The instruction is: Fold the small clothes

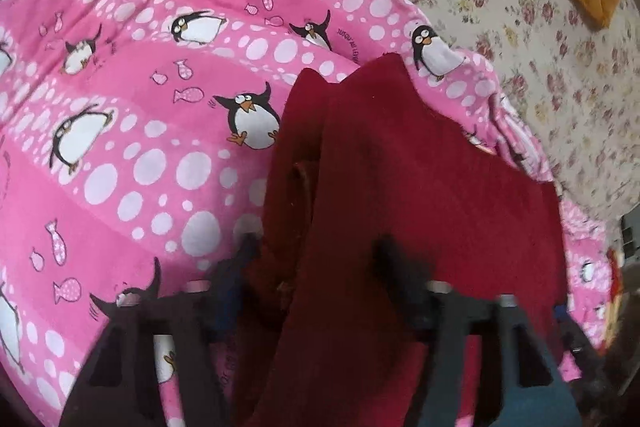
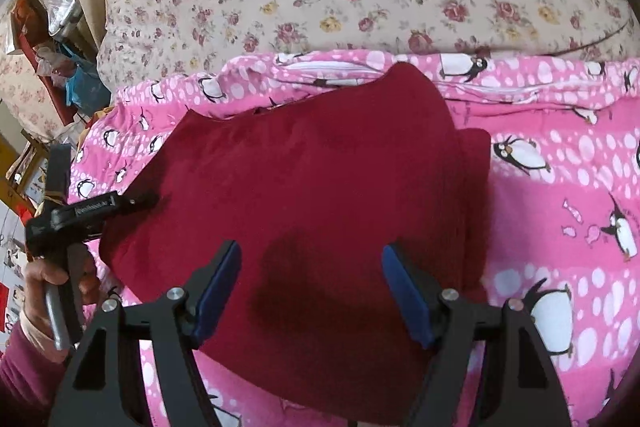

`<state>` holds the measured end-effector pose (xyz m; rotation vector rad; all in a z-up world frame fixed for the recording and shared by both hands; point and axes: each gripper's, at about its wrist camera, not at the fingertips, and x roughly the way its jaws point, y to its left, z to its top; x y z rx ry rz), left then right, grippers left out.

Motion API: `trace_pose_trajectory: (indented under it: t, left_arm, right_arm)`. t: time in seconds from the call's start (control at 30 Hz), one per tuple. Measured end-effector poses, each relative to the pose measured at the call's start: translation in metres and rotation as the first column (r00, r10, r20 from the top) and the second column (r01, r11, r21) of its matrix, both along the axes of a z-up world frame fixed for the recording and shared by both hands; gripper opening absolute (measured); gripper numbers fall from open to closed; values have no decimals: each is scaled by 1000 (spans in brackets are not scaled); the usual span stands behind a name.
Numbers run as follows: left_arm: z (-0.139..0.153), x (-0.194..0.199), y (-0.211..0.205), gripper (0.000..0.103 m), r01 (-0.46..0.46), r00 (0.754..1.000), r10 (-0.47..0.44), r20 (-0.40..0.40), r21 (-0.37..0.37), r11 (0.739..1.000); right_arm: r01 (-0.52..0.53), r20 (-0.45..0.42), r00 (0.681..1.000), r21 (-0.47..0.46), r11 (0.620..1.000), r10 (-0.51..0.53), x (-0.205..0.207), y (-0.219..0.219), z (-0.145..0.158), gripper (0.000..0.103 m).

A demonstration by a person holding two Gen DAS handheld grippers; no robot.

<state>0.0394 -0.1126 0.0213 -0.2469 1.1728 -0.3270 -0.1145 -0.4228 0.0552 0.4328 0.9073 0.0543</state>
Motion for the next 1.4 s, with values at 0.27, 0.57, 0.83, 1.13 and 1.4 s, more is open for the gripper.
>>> trace_pose_trajectory:
  t: [0.27,0.57,0.83,1.13,1.4]
  left_arm:
    - [31,-15,-1,2,31,1000,-31,0,-149,988]
    - [81,-37,-59,2,170,985,-173,10,-261,950]
    - [88,-56,-158,2,313,949,-314,33,-212,926]
    - [52,-83,-222,2,374,922,-386,-31,-182,909]
    - [48,-99,-249,2,385,919,-394,-21,-166,908]
  right_arm:
    - [10,24,1000,-18,1000,-10,-5,-9,9,76]
    - [57,25,998,45,997,-58,-10,-39,13,76]
    - [105,20,994,49,993,-106,-30,-66,22,76]
    - [190,12,982,58,980,-191,-65,-102,22,76]
    - [269,-2,962,201,942,-274,-77,-127,-2,76]
